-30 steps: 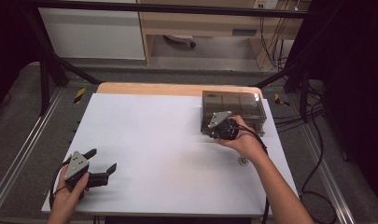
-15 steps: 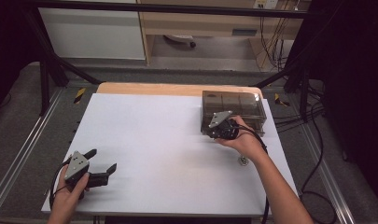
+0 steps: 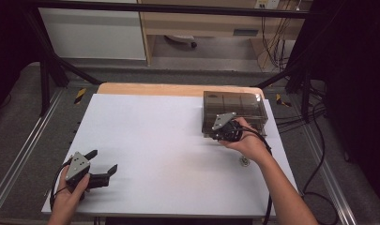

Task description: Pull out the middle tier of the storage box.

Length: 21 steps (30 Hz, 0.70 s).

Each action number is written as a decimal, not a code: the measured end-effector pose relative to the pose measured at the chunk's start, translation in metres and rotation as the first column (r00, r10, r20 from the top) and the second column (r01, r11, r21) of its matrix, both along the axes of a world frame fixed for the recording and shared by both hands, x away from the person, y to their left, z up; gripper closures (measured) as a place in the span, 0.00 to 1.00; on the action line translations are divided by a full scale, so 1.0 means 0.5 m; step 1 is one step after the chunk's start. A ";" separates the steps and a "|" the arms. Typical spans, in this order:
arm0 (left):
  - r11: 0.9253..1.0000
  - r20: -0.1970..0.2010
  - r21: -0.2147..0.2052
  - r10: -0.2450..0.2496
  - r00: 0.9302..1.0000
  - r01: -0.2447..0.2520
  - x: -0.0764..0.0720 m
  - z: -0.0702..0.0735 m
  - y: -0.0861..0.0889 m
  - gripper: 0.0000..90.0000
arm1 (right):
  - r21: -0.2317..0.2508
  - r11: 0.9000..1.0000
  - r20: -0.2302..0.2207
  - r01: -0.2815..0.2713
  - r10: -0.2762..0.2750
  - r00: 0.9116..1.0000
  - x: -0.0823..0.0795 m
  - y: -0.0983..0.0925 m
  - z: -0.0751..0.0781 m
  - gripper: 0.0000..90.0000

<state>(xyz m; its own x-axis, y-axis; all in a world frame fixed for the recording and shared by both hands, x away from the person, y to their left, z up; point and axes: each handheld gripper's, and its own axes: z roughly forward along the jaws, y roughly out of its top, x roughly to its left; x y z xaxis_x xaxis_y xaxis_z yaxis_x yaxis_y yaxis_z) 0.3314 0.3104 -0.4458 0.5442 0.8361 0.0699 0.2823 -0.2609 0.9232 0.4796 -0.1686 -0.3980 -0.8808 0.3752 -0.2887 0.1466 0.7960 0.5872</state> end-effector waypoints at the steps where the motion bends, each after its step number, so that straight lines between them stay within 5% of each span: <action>1: 1.000 0.000 0.001 0.000 1.000 0.000 0.000 0.000 0.000 0.06 | 0.005 1.000 0.004 0.001 -0.001 1.000 -0.003 -0.001 0.000 0.85; 21: 1.000 0.000 0.007 -0.002 1.000 0.002 -0.001 0.000 -0.002 0.06 | 0.014 1.000 0.006 -0.025 0.025 1.000 -0.025 -0.011 0.001 0.88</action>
<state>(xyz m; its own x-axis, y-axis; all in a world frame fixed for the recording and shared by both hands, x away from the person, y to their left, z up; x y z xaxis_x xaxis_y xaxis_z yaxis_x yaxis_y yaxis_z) 0.3308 0.3096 -0.4458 0.5454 0.8347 0.0759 0.2817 -0.2678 0.9214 0.4673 -0.1743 -0.3975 -0.8883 0.3570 -0.2887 0.1230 0.7909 0.5995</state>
